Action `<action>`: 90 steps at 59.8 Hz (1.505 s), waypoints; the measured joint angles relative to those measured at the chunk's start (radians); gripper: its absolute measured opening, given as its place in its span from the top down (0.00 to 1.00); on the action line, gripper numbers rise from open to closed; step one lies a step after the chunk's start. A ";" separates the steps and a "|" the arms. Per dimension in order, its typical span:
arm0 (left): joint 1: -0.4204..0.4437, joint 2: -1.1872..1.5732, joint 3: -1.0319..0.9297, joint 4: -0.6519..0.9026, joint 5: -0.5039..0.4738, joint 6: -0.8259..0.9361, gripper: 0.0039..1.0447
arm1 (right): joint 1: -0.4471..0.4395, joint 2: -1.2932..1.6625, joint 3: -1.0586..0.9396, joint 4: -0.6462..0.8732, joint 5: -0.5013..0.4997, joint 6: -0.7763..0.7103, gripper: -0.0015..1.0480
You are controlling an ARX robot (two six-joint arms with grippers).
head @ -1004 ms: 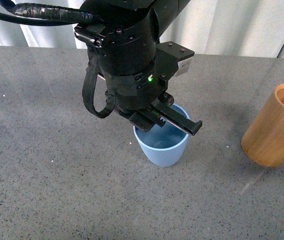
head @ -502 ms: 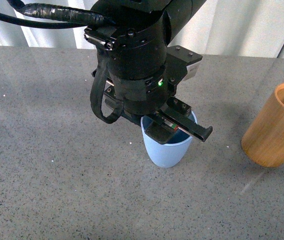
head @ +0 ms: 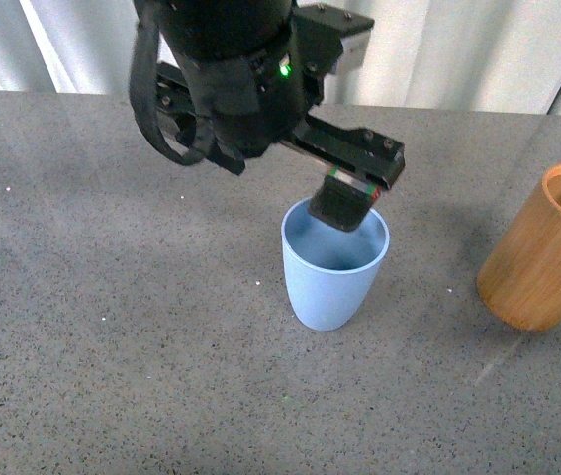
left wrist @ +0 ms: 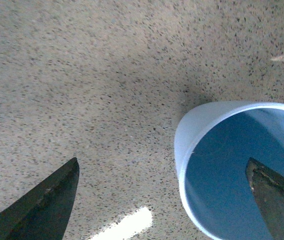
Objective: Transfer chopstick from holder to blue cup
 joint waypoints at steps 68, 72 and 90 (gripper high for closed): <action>0.381 -0.854 -1.136 1.367 -0.084 -0.095 0.88 | 0.000 0.000 0.000 0.000 0.000 0.000 0.10; 0.395 -0.897 -1.173 1.367 -0.071 -0.100 0.97 | 0.000 0.000 0.000 0.000 0.000 0.000 0.10; 0.497 -1.116 -1.314 1.287 0.043 -0.101 0.97 | 0.000 0.000 0.000 0.000 0.000 0.000 0.10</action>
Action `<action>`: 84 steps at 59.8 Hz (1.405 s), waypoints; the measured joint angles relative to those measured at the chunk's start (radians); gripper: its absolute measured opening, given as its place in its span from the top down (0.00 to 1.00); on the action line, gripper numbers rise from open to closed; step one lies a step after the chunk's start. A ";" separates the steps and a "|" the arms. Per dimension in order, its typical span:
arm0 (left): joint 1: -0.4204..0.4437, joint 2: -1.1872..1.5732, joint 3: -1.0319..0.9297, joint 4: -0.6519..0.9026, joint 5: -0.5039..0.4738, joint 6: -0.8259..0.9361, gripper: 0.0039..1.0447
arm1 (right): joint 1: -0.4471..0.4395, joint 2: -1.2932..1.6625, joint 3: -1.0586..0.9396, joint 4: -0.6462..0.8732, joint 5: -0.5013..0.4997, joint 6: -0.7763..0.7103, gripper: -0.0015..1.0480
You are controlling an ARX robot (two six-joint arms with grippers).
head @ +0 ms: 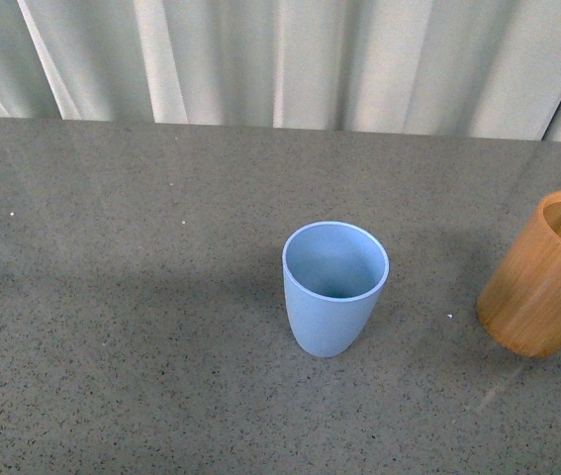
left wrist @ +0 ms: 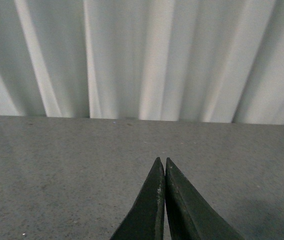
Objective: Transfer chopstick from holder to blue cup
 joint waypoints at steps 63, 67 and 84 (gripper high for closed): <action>0.026 -0.586 -0.096 -0.458 0.004 0.000 0.97 | 0.000 0.000 0.000 0.000 0.000 0.000 0.10; 0.026 -0.614 -0.096 -0.486 0.005 0.000 0.97 | 0.000 0.000 0.000 0.000 0.000 0.000 0.10; 0.026 -0.708 -0.096 -0.580 0.005 0.000 0.97 | 0.000 0.000 0.000 0.000 0.000 0.000 0.10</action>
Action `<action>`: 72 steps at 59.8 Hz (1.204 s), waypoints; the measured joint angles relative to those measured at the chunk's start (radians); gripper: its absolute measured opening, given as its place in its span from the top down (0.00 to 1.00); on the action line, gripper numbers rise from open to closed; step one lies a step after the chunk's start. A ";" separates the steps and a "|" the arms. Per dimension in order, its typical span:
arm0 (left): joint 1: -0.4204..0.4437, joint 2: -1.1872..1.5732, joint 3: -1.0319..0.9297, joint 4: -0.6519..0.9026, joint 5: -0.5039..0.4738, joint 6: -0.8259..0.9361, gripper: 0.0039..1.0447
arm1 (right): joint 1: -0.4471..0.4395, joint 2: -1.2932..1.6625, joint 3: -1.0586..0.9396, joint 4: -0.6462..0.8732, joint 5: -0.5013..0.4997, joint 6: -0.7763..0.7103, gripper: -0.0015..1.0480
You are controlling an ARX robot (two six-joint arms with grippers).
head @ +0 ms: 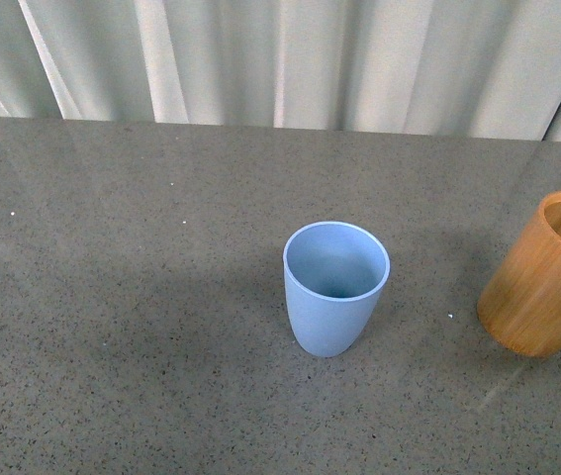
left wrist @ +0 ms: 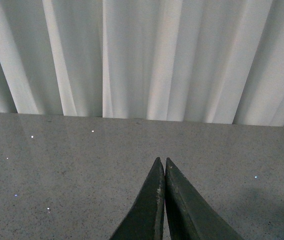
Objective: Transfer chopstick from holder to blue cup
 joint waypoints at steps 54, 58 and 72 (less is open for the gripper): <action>0.000 -0.175 0.000 -0.182 0.002 0.000 0.06 | -0.183 0.529 0.076 0.175 -0.233 -0.030 0.10; 0.000 -0.176 0.000 -0.182 0.002 -0.001 0.07 | -0.186 0.689 0.085 0.336 -0.250 -0.038 0.10; 0.000 -0.176 0.000 -0.182 0.002 -0.001 0.06 | -0.142 1.249 0.154 0.851 -0.244 -0.068 0.10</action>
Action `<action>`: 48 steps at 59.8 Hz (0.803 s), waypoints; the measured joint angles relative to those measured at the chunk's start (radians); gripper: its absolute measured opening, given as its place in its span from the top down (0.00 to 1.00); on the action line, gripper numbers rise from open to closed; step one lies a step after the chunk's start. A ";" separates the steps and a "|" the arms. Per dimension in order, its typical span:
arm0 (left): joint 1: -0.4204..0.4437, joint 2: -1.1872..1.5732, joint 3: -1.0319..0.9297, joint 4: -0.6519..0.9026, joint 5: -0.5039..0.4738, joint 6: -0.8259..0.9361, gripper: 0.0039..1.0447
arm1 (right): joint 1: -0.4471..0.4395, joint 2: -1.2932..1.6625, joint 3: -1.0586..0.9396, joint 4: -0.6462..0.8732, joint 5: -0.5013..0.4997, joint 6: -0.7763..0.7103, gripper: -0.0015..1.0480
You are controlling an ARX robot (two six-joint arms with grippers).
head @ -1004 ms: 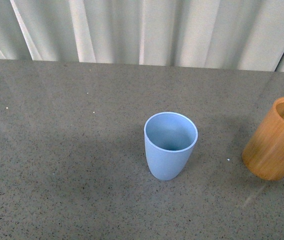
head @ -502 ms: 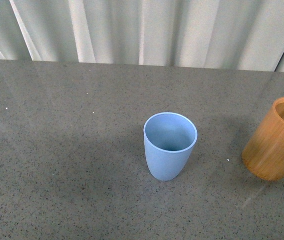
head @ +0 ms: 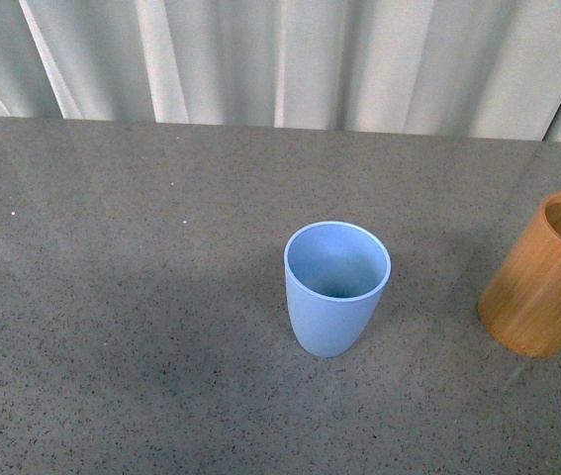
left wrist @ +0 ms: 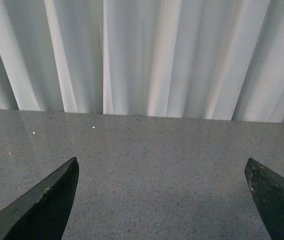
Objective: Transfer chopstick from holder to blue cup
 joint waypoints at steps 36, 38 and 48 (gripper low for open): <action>0.000 0.000 0.000 0.000 0.000 0.000 0.06 | 0.129 0.498 0.259 0.248 0.075 0.079 0.10; 0.000 0.000 0.000 0.000 0.000 0.000 0.06 | 0.135 0.516 0.280 0.248 0.084 0.079 0.10; 0.000 0.000 0.000 0.000 0.000 0.000 0.06 | 0.152 0.566 0.335 0.246 0.103 0.080 0.10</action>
